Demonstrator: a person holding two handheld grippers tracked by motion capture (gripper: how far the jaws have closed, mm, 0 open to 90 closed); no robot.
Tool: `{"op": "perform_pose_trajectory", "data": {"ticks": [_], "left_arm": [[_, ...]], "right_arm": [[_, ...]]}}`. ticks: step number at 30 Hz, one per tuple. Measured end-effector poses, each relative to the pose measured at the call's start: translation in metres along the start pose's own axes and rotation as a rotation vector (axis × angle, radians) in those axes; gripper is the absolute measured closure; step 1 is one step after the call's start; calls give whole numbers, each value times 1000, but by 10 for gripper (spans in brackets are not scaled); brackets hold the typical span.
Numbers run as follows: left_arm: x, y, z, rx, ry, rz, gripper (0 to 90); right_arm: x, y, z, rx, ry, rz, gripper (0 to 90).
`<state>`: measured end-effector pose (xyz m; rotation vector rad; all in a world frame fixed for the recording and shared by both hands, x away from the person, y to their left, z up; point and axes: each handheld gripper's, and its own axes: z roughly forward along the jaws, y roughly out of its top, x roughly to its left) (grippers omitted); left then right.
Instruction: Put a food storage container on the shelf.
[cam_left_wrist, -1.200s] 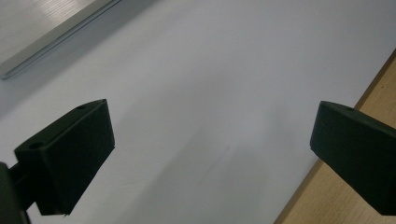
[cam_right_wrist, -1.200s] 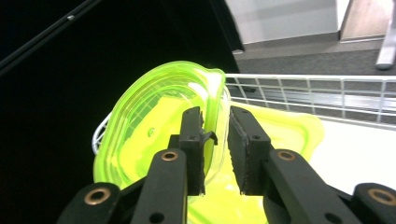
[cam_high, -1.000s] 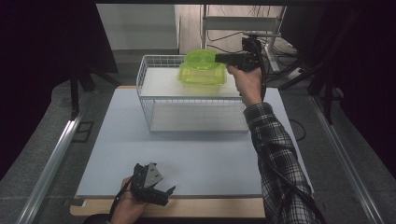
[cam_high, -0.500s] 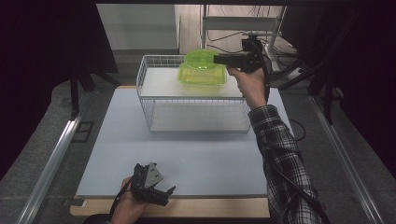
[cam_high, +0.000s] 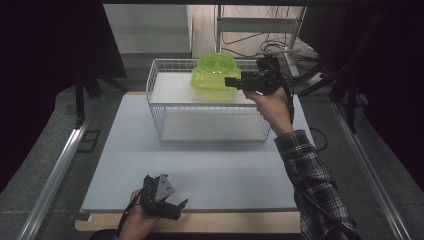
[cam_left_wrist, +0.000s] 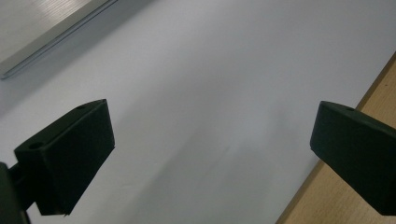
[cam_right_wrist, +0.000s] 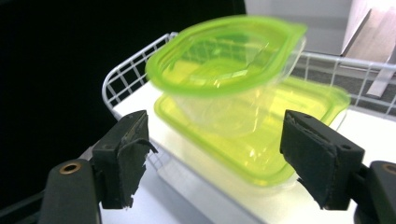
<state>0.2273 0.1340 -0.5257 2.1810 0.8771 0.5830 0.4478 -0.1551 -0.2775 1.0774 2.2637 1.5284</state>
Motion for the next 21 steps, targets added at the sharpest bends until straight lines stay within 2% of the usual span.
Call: {"op": "perform_pose_trajectory", "data": {"ticks": [6, 14, 21], "left_arm": [[1, 0, 0, -7, -5, -12, 0], [1, 0, 1, -2, -6, -5, 0], [1, 0, 1, -2, -5, -5, 0]], "right_arm": [[7, -18, -3, 14, 12, -31, 194], [16, -45, -4, 26, 2, -113, 113], [19, -66, -6, 44, -2, -148, 88]]}}
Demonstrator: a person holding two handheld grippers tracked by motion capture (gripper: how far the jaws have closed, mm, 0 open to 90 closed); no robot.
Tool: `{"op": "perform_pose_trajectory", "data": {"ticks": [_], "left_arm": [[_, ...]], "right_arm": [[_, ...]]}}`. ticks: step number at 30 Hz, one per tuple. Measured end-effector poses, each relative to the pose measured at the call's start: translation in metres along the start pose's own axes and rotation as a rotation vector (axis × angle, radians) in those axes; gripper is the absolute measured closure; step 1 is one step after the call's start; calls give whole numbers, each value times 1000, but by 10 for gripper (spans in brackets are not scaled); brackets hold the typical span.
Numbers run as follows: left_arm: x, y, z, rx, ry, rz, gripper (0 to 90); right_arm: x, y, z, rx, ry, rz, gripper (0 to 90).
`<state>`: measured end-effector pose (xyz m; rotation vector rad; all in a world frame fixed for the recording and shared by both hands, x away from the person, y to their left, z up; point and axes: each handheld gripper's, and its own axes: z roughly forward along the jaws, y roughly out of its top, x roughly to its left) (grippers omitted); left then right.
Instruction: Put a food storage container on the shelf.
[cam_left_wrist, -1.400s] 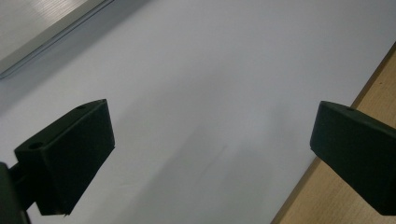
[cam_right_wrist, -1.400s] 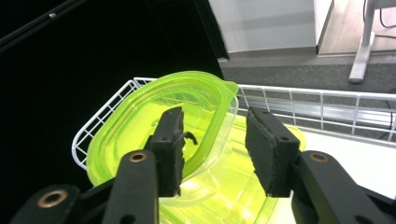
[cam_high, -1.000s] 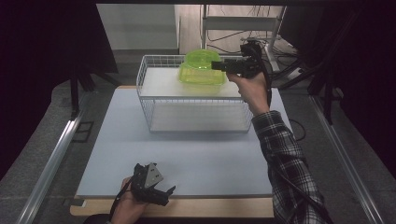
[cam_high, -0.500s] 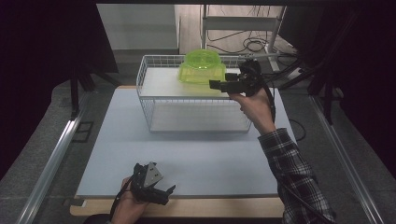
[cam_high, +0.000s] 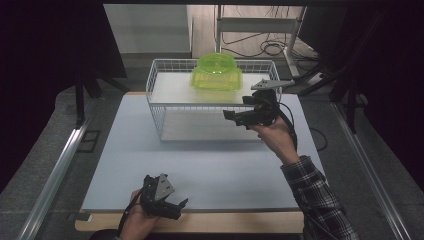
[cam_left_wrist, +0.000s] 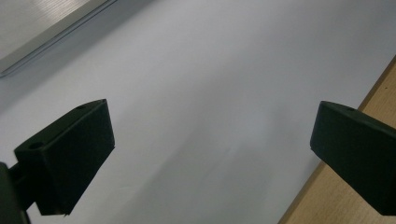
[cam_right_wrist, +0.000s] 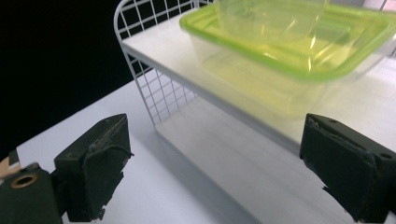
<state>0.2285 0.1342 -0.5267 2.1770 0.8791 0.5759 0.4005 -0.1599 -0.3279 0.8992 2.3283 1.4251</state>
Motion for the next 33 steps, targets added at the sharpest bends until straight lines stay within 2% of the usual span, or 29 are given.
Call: {"op": "perform_pose_trajectory", "data": {"ticks": [8, 17, 24, 33], "left_arm": [[0, 0, 1, -3, 0, -3, 0], [-1, 0, 0, 0, 6, -1, 0], [0, 0, 0, 4, 8, 4, 0], [-1, 0, 1, 4, 12, 4, 0]], "right_arm": [[5, -23, -8, 8, 12, -27, 69], [10, -53, -17, 21, -13, -84, 35], [11, -76, -21, 38, -27, -84, 25], [15, -101, -28, -9, -26, -87, 27]]}}
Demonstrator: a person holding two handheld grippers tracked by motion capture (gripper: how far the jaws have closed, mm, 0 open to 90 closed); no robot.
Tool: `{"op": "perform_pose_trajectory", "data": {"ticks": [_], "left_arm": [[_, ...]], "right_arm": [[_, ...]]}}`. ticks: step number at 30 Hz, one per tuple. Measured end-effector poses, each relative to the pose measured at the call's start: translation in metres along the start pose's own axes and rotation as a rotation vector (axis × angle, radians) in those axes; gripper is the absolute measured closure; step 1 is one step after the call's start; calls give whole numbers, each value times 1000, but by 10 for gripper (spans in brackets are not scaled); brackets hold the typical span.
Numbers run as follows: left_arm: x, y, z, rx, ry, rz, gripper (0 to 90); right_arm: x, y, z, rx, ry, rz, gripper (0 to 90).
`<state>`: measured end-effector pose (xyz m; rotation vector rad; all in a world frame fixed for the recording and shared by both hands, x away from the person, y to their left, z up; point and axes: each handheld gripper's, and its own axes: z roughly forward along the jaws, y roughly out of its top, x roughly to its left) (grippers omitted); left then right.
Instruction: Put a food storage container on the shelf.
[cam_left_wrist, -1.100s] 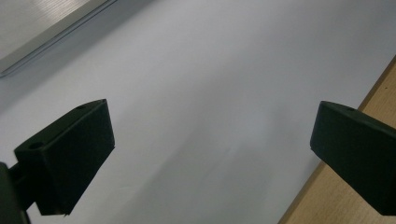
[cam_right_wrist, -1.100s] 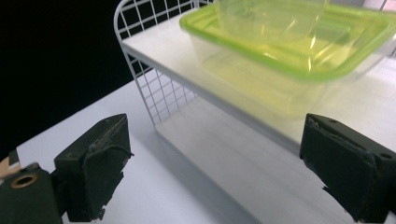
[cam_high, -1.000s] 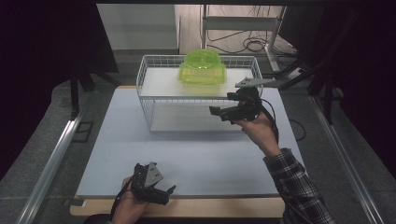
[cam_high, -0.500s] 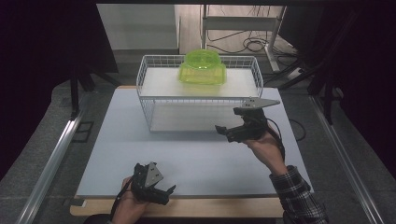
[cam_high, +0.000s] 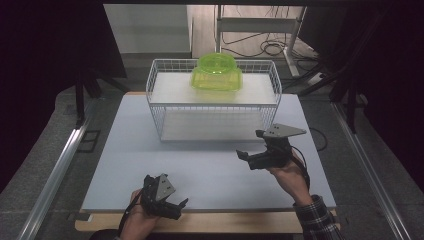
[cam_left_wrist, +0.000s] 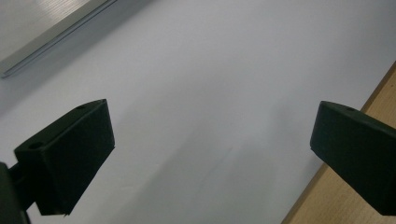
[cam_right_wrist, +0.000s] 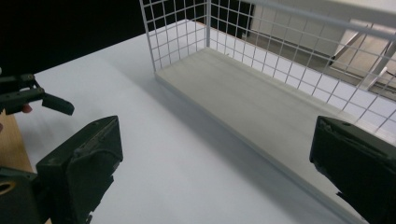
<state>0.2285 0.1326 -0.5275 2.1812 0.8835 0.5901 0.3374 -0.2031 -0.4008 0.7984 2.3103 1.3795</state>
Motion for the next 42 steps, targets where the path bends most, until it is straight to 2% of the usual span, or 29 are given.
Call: {"op": "perform_pose_trajectory", "data": {"ticks": [4, 10, 17, 30, 34, 37, 42], "left_arm": [[-1, 0, 0, 0, 0, 2, 0], [0, 0, -1, 1, -8, 4, 0], [0, 0, -1, 0, -22, 0, 0], [-1, -1, 1, 2, -20, -2, 0], [-1, -1, 1, 4, -20, 0, 0], [-1, -1, 1, 7, -20, 4, 0], [-1, -1, 2, 8, -22, 6, 0]], "right_arm": [[2, -12, 0, 22, -10, -10, 26], [7, -30, 2, 55, -17, 3, 26], [11, -48, -1, 62, -27, 4, 26], [6, -87, -3, 108, -36, 28, 26], [5, -100, 0, 135, -32, 44, 26], [3, -110, 6, 177, -36, 45, 26], [0, -117, 13, 226, -48, 45, 26]]}}
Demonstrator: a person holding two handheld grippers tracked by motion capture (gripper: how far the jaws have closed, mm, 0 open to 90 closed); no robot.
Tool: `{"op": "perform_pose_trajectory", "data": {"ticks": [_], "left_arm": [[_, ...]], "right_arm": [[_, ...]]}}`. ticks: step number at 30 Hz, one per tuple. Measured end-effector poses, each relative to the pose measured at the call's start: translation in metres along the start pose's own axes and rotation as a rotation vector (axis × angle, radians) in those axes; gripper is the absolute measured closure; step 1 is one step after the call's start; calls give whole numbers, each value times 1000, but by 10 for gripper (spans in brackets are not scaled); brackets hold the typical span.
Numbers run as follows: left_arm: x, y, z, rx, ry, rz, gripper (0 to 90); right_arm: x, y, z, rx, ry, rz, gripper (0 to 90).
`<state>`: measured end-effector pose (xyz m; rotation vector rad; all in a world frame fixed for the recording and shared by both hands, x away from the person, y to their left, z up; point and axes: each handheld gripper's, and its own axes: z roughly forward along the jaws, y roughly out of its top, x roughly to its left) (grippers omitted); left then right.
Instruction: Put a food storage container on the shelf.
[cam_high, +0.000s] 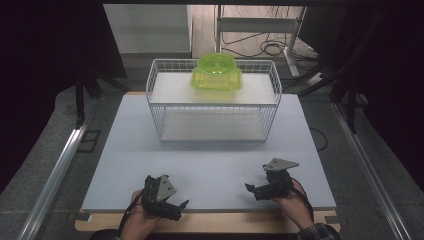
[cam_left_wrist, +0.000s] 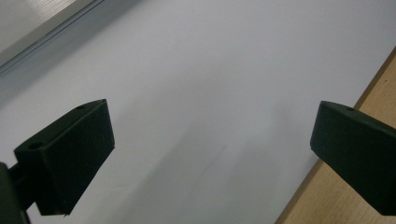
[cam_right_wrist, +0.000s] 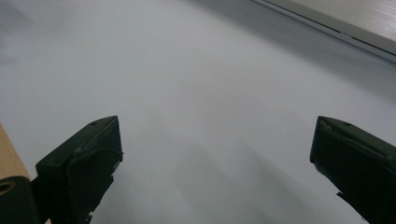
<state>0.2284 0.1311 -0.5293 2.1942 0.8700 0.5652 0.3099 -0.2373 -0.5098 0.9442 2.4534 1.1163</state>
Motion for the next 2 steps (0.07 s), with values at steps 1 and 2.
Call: {"op": "perform_pose_trajectory", "data": {"ticks": [1, 2], "left_arm": [[0, 0, 0, 0, 0, 0, 0], [0, 0, 0, 0, -1, 1, 0]], "right_arm": [[0, 0, 0, 7, -8, -4, 27], [-1, 0, 0, 8, -9, -4, 26]]}}
